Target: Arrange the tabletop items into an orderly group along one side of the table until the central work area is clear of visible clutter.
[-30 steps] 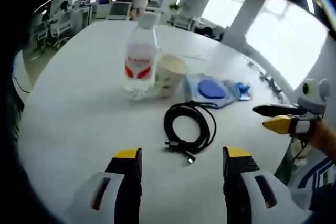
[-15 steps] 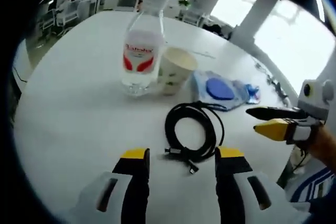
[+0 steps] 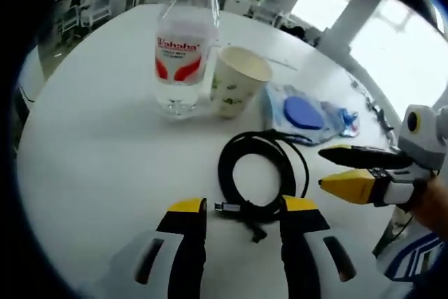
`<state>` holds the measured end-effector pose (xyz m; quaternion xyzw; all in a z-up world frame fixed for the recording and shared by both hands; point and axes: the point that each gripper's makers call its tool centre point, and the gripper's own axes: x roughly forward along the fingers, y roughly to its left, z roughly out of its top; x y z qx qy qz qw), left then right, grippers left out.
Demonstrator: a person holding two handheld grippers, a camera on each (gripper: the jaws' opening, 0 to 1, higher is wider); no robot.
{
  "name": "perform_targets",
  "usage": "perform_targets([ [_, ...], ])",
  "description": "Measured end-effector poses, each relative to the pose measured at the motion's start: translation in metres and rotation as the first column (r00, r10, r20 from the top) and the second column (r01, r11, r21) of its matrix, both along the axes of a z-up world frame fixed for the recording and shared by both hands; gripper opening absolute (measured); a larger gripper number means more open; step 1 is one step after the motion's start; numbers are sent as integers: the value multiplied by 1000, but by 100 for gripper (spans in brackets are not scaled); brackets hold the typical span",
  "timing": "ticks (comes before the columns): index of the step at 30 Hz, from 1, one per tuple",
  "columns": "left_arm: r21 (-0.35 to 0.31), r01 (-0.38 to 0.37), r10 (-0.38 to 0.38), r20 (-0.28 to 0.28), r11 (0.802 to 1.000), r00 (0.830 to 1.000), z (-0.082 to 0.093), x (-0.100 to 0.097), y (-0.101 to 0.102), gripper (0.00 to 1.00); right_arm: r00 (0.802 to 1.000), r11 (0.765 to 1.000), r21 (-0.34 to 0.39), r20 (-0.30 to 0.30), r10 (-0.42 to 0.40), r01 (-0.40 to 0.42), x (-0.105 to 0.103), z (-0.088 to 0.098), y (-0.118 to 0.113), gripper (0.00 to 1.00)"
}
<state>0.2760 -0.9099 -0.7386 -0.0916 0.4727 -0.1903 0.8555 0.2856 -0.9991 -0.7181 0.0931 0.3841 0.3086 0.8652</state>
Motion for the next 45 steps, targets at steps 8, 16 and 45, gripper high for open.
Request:
perform_targets([
  [8,14,-21,21,-10,1000,1000,-6,6,0,29,1000,1000,-7,-25,-13,13,6,-13,3,47],
  [16,24,-34,36,-55,999,998,-20,5,-3,27,999,1000,-17,-44,-6,5,8,-22,8,43],
  [45,67,-63,67,-56,996,996,-22,15,-7,14,998,998,-43,-59,-38,35,19,-39,1,23],
])
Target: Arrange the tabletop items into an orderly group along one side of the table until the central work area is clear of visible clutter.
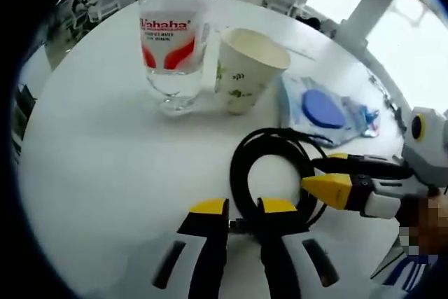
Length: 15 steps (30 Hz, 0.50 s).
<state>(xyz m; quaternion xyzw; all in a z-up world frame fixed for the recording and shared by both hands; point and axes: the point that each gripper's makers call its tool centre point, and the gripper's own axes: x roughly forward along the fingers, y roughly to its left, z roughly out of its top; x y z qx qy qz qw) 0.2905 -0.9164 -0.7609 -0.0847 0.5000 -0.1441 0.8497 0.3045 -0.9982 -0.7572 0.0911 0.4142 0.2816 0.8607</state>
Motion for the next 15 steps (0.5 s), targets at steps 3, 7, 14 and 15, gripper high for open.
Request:
perform_targets([
  [3,2,-11,11,0,1000,1000,-1,1,1,13,1000,1000,5,-18,-11,11,1,-4,-4,15],
  [7,1,-12,12,-2,1000,1000,-1,1,1,12,999,1000,20,-26,-23,24,0,-3,-6,12],
  [14,7,-14,14,-13,1000,1000,-1,0,1,11,999,998,47,-21,-33,34,-2,3,-2,3],
  [15,6,-15,15,-11,1000,1000,-1,0,1,11,999,997,62,-29,-39,40,-3,5,-1,2],
])
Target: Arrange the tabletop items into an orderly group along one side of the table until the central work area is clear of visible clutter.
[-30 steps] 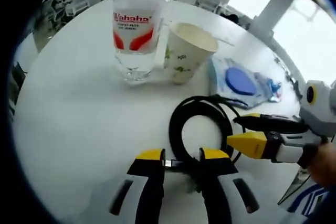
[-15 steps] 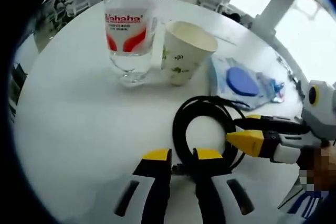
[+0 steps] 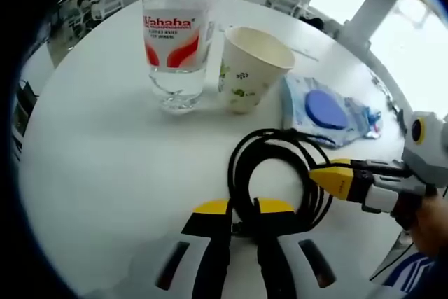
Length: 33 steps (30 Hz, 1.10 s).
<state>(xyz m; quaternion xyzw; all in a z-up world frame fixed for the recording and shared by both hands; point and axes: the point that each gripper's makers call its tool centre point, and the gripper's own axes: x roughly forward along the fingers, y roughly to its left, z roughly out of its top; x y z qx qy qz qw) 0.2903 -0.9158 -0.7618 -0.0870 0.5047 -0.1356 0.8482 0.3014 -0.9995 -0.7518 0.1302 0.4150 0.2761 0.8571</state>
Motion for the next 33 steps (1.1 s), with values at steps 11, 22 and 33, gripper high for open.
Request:
perform_targets([
  [11,-44,-28,29,15,999,999,7,-15,0,7,1000,999,48,27,2,-3,-6,16,0,0],
  [22,-86,-30,34,48,996,998,31,-25,-10,6,998,996,90,61,-13,8,-25,39,-10,0],
  [33,-99,114,-106,78,989,991,49,-37,-57,6,991,988,119,81,-106,96,-48,58,-58,0],
])
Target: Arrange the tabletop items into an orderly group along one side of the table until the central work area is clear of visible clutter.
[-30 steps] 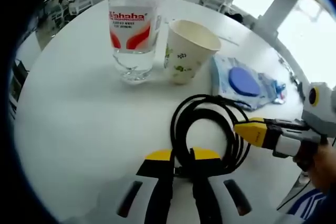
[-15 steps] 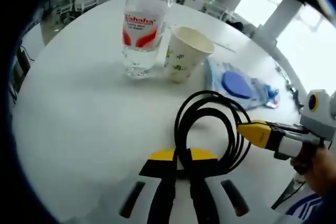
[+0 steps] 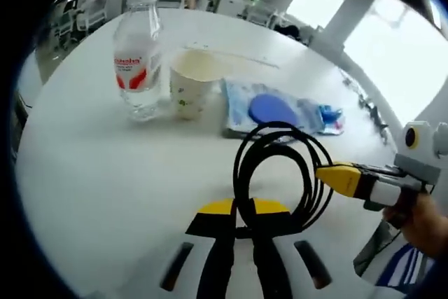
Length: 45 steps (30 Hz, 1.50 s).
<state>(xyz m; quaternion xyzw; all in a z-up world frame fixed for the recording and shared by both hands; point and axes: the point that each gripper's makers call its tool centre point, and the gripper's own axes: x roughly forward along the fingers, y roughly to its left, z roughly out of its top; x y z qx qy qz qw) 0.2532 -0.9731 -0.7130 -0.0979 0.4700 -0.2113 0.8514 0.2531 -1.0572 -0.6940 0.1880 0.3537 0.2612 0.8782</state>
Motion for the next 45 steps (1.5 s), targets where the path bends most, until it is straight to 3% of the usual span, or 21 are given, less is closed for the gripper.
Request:
perform_targets([
  [6,4,80,-80,7,997,997,7,-1,-28,6,998,998,6,6,-68,68,-7,7,-29,0],
  [15,20,212,-212,19,977,977,17,8,-70,6,988,988,17,25,-153,152,-8,17,-68,0],
  [27,-5,347,-347,7,938,938,14,12,-136,7,953,952,47,3,-303,303,-21,18,-128,0],
  [29,-2,380,-380,16,925,925,13,11,-148,7,946,945,48,2,-325,324,-22,18,-138,0],
  [33,-18,384,-384,17,923,923,12,12,-166,7,934,932,59,-3,-357,357,-27,20,-157,0],
  [39,-27,430,-430,11,902,903,11,8,-197,7,921,920,48,2,-389,388,-32,20,-183,0],
  [45,-40,448,-449,-8,893,894,6,5,-219,7,909,908,46,-4,-417,416,-35,17,-204,0],
])
